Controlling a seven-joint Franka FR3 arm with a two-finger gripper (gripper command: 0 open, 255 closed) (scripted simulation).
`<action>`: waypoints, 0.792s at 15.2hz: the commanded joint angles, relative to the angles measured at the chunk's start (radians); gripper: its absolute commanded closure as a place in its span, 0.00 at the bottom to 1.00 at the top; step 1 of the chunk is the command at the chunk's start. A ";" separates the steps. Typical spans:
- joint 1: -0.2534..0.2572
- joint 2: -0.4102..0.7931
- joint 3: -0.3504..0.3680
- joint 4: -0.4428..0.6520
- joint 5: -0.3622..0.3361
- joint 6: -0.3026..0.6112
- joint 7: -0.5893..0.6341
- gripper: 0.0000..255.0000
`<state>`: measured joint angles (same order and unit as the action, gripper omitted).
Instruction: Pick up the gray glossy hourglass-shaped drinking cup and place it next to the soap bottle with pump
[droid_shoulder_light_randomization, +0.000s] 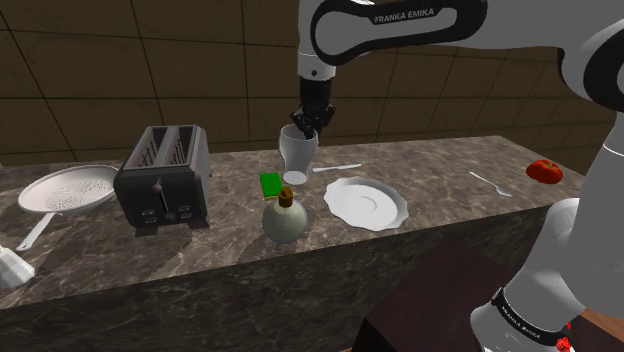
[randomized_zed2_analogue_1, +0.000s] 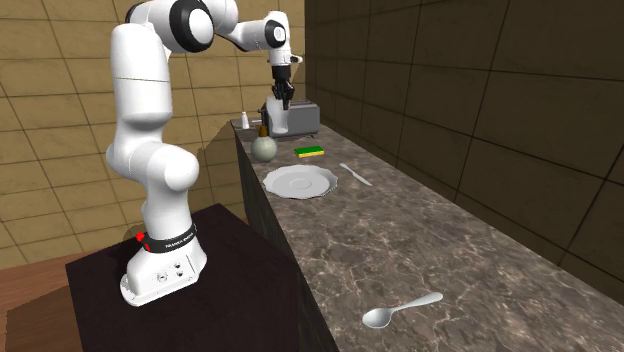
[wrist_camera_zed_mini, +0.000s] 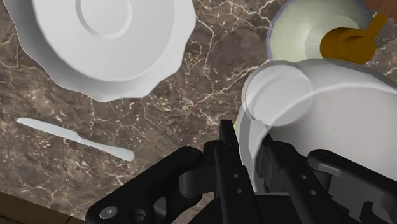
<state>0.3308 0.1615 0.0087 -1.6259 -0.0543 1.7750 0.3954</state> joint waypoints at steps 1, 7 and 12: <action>0.000 -0.002 0.000 -0.030 0.000 0.029 0.002 1.00; 0.000 0.005 0.000 -0.101 -0.001 0.107 0.006 1.00; 0.000 0.017 -0.001 -0.153 -0.003 0.171 0.009 1.00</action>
<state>0.3255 0.1727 0.0012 -1.7525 -0.0603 1.9318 0.4035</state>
